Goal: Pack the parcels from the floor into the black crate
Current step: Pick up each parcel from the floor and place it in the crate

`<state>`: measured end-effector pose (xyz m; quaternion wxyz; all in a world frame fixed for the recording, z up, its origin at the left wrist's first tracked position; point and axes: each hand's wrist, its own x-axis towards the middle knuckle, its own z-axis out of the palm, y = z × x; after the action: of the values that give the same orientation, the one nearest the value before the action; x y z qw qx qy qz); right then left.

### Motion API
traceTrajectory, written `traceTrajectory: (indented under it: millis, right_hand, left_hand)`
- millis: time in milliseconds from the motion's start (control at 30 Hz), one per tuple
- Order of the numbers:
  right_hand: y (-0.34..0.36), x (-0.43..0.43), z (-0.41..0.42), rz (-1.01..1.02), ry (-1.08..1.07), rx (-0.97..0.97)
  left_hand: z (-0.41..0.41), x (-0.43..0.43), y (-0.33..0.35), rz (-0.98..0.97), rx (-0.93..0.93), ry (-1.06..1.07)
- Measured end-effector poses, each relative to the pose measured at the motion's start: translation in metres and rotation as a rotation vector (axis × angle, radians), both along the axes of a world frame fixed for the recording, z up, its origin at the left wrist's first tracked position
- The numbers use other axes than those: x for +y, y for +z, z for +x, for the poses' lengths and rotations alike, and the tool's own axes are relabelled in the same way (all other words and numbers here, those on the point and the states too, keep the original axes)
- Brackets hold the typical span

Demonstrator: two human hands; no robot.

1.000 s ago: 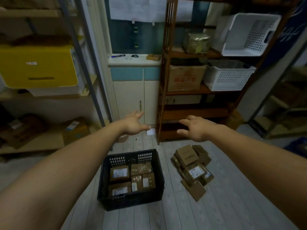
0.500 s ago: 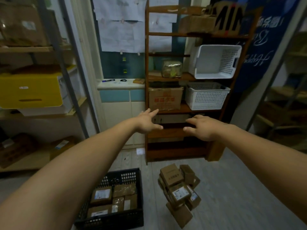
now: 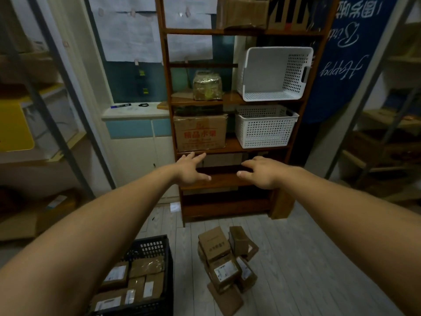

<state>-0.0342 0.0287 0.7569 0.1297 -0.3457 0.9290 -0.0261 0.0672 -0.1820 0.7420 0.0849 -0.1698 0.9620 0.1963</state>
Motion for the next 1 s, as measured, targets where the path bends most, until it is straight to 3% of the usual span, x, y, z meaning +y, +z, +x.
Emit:
traceTrajectory:
  millis: [300,567,700,1000]
  right_hand:
    - [-0.035,-0.032,-0.126,0.06,0.009,-0.057]
    - [-0.115,-0.03,-0.221,0.08,0.097,-0.109]
    - [-0.203,-0.019,-0.261,0.097,0.198,-0.204]
    - [-0.473,-0.002,-0.29,0.022,0.179,-0.39]
  left_hand:
    - [-0.145,-0.025,-0.044,0.092,-0.084,0.013]
    - [-0.196,-0.014,-0.111,0.19,-0.169,0.167]
    - [-0.2,0.005,-0.189,0.2,-0.175,0.279]
    - [-0.201,0.034,-0.437,0.293,-0.34,0.385]
